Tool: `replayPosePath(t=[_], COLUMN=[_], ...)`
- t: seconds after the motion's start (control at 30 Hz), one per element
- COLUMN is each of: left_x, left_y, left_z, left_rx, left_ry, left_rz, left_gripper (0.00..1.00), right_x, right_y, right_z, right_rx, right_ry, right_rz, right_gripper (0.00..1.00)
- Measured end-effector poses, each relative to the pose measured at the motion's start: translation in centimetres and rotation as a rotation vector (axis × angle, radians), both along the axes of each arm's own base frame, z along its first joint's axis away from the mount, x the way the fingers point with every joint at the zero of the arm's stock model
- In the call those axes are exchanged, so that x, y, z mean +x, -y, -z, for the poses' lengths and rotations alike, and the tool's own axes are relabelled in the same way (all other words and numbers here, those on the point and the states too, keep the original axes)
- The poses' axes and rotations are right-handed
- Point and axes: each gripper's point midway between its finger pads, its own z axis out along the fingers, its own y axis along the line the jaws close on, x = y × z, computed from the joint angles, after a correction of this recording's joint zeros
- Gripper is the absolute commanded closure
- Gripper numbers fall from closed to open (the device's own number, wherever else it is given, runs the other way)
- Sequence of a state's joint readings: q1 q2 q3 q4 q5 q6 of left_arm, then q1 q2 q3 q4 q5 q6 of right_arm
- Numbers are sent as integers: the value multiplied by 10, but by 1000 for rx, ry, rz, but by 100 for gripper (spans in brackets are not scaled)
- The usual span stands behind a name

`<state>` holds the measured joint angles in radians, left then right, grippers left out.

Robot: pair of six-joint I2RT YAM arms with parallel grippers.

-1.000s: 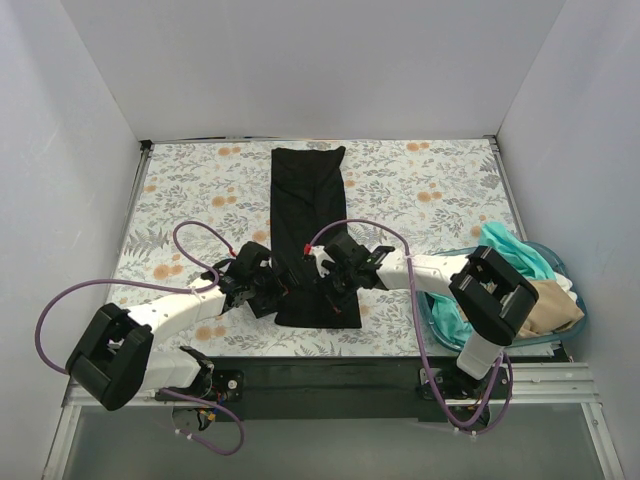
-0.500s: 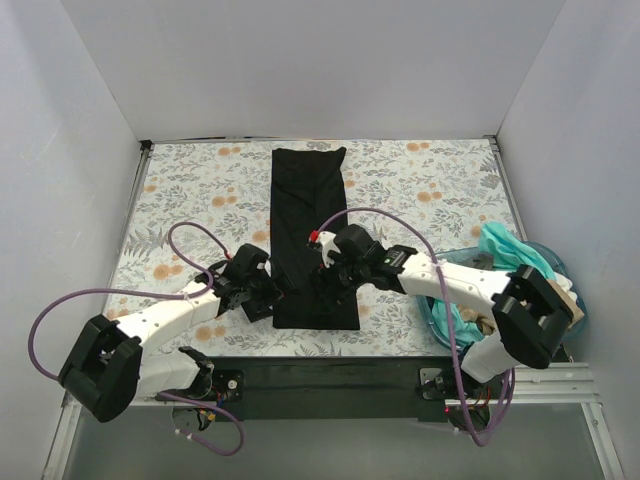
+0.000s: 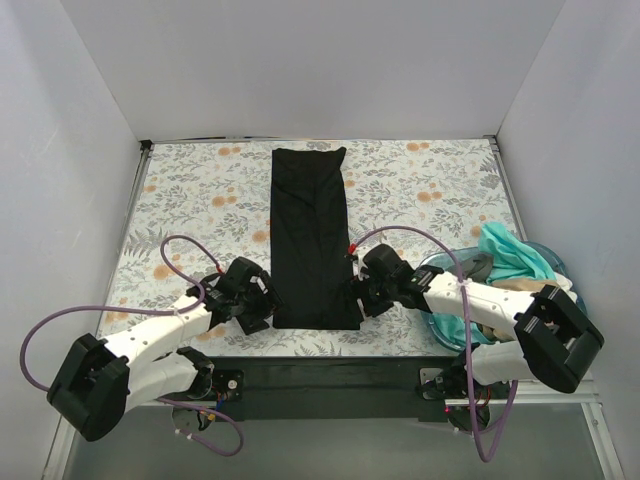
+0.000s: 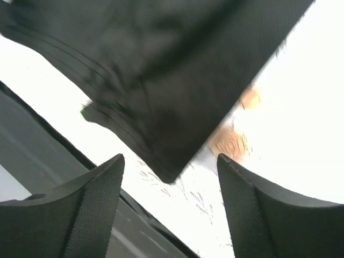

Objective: Fold and stack the t-shirts
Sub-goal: Fold the tshirt

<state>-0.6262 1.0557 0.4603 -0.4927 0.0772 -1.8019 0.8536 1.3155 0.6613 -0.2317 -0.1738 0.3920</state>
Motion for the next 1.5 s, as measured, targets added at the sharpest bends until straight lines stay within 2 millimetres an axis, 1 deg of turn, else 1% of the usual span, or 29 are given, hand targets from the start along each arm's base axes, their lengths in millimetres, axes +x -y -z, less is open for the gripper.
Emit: replayPosePath(t=[0.03, 0.07, 0.1, 0.13, 0.17, 0.23, 0.3, 0.33, 0.37, 0.4, 0.47, 0.57, 0.6, 0.77, 0.87, 0.97, 1.17, 1.33, 1.5], left_x=[-1, -2, -3, -4, -5, -6, -6, -6, -6, -6, -6, -5, -5, -5, -4, 2, 26, 52, 88], left_y=[0, -1, -1, -1, -1, -1, 0, 0, 0, 1, 1, 1, 1, 1, 0, 3, 11, 15, 25], left_z=[1, 3, 4, 6, 8, 13, 15, 16, 17, 17, 18, 18, 17, 15, 12, 6, -14, -27, -46], left_rx=[1, 4, 5, 6, 8, 17, 20, 19, 20, 20, 19, 19, 19, 19, 23, 18, 14, 57, 91], left_ry=[-4, -8, -13, -20, -29, -47, -50, -55, -57, -59, -57, -54, -53, -39, -30, -10, 64, 118, 188], left_rz=[-1, 1, 4, 5, 4, 9, 13, 14, 14, 12, 17, 20, 21, 27, 30, 30, 16, -5, -18], left_gripper=[37, 42, 48, 60, 65, 77, 84, 88, 98, 100, 100, 100, 100, 100, 100, 100, 100, 100, 100], right_x=[-4, -6, -9, -11, -13, -15, -16, -17, -17, -18, -21, -25, -27, -29, -27, -20, 2, 28, 64], right_y=[4, 7, 10, 12, 14, 15, 14, 14, 13, 12, 10, 11, 11, 9, 6, -1, -17, -27, -32], right_z=[5, 9, 13, 16, 19, 20, 22, 22, 22, 23, 23, 25, 26, 25, 22, 13, -11, -26, -40], right_rx=[-13, -19, -28, -34, -39, -37, -33, -30, -27, -24, -12, -7, -8, 3, 9, 30, 71, 71, 69], right_ry=[-17, -32, -46, -56, -68, -84, -99, -107, -115, -123, -137, -159, -167, -183, -176, -146, -59, 19, 87], right_rz=[9, 20, 29, 36, 46, 60, 69, 73, 77, 80, 76, 76, 74, 64, 58, 45, 31, 45, 83], right_gripper=[33, 33, 38, 41, 44, 48, 51, 54, 55, 56, 62, 79, 88, 97, 99, 99, 99, 99, 99])
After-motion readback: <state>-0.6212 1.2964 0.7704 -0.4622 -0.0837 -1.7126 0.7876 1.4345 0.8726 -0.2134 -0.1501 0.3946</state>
